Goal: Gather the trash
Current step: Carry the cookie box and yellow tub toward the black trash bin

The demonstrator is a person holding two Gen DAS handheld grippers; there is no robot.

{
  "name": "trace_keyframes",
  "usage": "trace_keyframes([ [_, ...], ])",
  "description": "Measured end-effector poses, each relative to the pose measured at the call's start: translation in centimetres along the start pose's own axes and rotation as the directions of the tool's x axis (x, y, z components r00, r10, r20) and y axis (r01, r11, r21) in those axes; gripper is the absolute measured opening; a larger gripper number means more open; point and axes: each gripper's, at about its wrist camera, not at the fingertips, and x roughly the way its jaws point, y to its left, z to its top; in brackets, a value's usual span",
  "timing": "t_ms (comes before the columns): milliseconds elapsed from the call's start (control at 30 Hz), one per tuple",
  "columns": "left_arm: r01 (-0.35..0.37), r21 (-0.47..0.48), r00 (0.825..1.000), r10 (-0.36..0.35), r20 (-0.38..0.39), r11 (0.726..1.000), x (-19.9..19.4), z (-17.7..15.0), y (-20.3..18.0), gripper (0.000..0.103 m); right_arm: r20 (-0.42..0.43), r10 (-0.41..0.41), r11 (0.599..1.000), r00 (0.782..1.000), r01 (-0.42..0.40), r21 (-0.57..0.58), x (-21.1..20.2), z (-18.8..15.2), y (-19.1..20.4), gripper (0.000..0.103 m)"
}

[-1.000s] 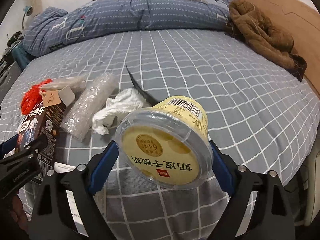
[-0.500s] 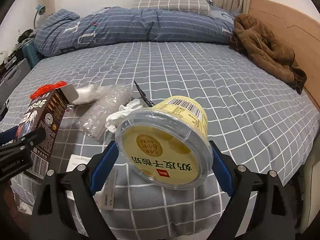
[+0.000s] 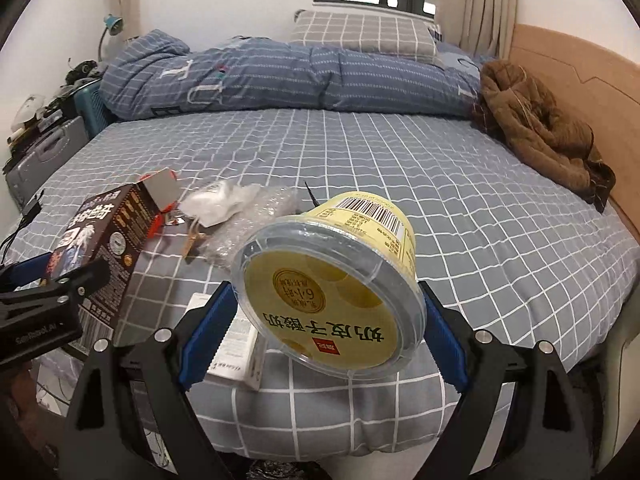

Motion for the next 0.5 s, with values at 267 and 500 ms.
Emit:
trace_keyframes([
  [267, 0.026, 0.007, 0.999, -0.026, 0.039, 1.000, -2.2, -1.9, 0.3, 0.090, 0.020, 0.021, 1.000, 1.000, -0.021, -0.003, -2.1, -1.3, -0.2, 0.085],
  [500, 0.037, 0.023, 0.998, -0.038, 0.046, 0.999, -3.9, -4.1, 0.2, 0.090, 0.024, 0.021, 0.999, 1.000, -0.020, -0.025, -3.7, -2.7, 0.4, 0.085],
])
